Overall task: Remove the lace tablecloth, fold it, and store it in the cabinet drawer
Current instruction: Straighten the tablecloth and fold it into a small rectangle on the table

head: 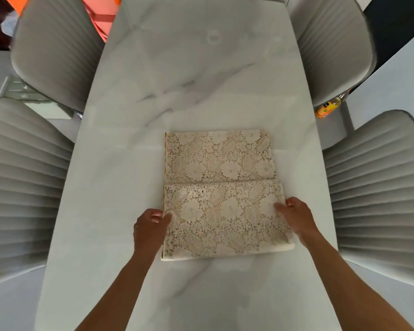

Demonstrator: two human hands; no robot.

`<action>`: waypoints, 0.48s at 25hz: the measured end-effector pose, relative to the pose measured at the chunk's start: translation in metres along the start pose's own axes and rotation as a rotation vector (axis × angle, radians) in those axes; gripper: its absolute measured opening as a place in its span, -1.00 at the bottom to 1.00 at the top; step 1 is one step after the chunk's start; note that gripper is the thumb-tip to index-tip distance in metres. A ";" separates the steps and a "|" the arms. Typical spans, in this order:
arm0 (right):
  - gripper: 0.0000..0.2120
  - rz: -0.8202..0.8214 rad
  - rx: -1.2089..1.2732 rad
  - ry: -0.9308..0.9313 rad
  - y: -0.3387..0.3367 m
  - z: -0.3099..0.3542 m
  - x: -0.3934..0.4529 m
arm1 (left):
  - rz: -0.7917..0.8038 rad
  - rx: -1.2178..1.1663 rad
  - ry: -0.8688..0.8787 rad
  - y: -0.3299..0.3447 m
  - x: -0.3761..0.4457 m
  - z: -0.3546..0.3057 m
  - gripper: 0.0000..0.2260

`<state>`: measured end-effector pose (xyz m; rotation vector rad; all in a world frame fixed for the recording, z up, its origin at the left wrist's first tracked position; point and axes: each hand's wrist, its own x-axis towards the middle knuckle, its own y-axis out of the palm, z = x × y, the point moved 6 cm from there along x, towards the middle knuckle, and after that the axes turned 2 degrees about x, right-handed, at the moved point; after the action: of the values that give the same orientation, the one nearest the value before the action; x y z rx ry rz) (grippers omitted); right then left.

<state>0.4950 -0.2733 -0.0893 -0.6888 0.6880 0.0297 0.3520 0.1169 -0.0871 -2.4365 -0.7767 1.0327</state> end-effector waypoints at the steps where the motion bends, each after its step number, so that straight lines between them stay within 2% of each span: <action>1: -0.78 -0.018 -0.004 -0.007 -0.001 -0.006 -0.003 | -0.023 0.043 0.029 -0.001 -0.007 0.001 -0.86; 3: -0.76 0.008 0.028 0.020 -0.001 -0.018 -0.008 | -0.032 0.085 0.068 -0.001 -0.020 0.010 -0.89; 5: -0.64 0.102 0.098 0.048 -0.001 -0.020 -0.013 | -0.031 0.145 0.085 0.000 -0.031 0.021 -0.90; 6: -0.60 0.116 0.066 0.031 -0.002 -0.018 -0.017 | -0.050 0.165 0.084 0.000 -0.038 0.025 -0.89; 7: -0.57 0.070 -0.066 -0.030 -0.006 -0.014 -0.024 | -0.081 0.191 0.094 -0.001 -0.047 0.027 -0.87; 9: -0.54 -0.125 -0.426 -0.324 -0.007 -0.007 -0.047 | -0.155 0.366 0.288 0.002 -0.067 0.019 -0.79; 10: -0.51 -0.142 -0.570 -0.533 0.003 -0.008 -0.066 | -0.134 0.499 0.455 0.011 -0.077 0.011 -0.71; 11: -0.45 -0.095 -0.670 -0.698 0.017 -0.015 -0.082 | -0.072 0.623 0.626 0.023 -0.087 0.006 -0.63; 12: -0.37 -0.005 -0.754 -0.779 0.028 -0.026 -0.092 | -0.007 0.723 0.753 0.034 -0.095 0.003 -0.56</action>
<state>0.4014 -0.2490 -0.0658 -1.2976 -0.1096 0.5476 0.3062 0.0319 -0.0567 -1.9221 -0.1107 0.2390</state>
